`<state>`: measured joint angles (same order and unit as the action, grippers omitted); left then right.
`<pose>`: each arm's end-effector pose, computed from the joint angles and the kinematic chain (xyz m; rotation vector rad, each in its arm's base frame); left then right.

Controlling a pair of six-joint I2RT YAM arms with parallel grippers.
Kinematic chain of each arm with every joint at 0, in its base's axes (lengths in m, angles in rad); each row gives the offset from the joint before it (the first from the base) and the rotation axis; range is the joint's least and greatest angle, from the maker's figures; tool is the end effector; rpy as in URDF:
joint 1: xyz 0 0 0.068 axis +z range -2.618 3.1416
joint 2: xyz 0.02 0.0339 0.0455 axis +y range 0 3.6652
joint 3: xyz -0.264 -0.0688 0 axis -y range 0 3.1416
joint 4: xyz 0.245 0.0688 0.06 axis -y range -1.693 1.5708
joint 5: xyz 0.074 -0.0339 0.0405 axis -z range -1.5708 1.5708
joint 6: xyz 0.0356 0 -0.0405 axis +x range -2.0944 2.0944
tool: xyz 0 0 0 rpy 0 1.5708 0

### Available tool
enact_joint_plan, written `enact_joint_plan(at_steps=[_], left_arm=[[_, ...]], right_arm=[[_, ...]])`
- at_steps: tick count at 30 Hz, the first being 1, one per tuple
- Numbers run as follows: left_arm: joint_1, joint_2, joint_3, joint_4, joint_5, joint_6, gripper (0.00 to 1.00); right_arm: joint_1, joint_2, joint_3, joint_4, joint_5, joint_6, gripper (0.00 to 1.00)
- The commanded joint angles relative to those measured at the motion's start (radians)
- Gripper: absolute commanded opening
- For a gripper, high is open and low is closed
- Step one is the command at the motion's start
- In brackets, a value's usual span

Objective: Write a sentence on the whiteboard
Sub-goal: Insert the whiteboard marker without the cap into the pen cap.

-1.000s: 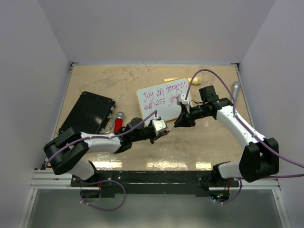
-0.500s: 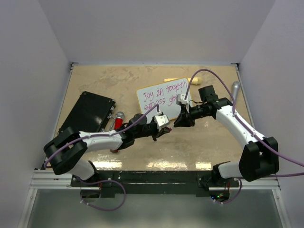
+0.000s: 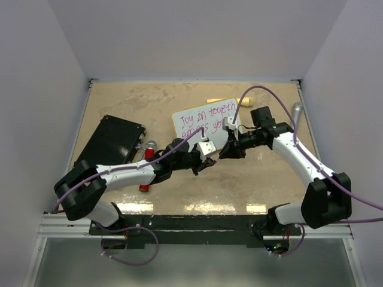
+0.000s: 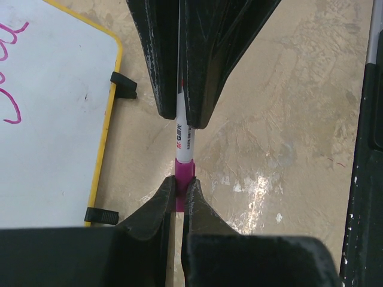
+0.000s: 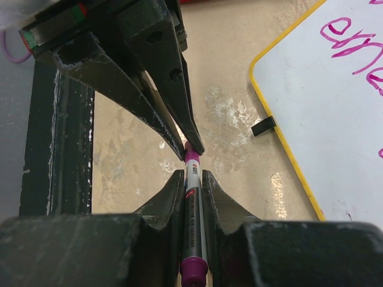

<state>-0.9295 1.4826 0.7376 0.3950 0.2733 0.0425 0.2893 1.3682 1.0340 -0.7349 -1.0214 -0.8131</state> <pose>0.1833 -0.2616 0.2173 1.1008 1.6733 -0.8461 0.2430 0.1040 0.2672 -1.4267 1.7153 1.0486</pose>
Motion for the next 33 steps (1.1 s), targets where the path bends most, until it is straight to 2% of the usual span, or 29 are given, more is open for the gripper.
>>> enact_joint_plan(at_steps=[1, 8, 25, 33], left_arm=[[-0.017, -0.090, 0.158, 0.295, 0.067, 0.034, 0.00], [-0.020, -0.084, 0.236, 0.314, 0.075, 0.069, 0.00], [-0.020, -0.087, 0.305, 0.401, 0.109, 0.043, 0.00], [-0.019, -0.107, 0.293, 0.329, 0.098, 0.048, 0.00]], right_arm=[[0.028, 0.028, 0.009, 0.005, 0.017, 0.009, 0.00], [0.030, 0.046, 0.020, -0.012, 0.015, 0.000, 0.00], [0.042, 0.074, 0.028, -0.009, 0.018, 0.009, 0.00], [0.037, 0.054, 0.015, 0.012, 0.030, 0.034, 0.00]])
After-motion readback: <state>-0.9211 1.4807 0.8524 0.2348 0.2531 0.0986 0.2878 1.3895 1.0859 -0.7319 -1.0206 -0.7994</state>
